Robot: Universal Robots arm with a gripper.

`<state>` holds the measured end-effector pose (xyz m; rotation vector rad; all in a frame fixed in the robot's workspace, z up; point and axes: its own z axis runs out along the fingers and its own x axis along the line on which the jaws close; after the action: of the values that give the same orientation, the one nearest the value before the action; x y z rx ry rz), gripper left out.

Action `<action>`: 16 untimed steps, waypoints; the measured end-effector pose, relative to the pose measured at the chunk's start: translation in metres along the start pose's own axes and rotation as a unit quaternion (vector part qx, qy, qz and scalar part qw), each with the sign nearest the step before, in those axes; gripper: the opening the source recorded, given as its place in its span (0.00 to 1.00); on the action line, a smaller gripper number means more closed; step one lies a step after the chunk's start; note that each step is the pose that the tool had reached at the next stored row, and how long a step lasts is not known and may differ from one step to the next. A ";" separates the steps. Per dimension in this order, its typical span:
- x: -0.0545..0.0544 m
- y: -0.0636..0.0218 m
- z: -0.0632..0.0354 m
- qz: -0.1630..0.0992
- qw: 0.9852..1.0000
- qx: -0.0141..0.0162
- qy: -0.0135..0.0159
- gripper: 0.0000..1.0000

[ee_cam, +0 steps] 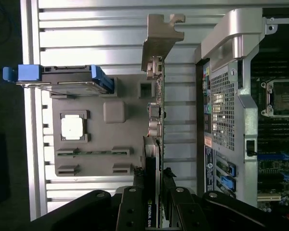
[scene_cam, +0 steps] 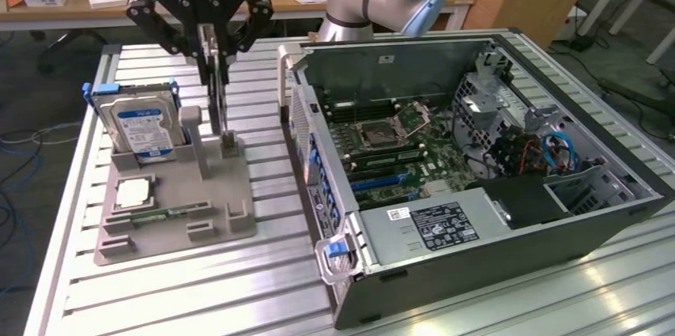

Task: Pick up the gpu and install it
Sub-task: 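Pick up the gpu and move the gpu toward the slot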

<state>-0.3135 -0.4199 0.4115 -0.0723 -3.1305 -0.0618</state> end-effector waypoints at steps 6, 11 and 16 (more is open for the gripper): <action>0.000 0.0006 -0.0160 0.000 1.000 0.000 0.000 0.26; 0.000 0.0009 -0.0233 0.000 1.000 0.000 0.000 0.26; -0.008 0.0013 -0.0234 0.000 1.000 0.000 0.000 0.26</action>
<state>-0.3049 -0.4199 0.4349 -0.0723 -3.1303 -0.0619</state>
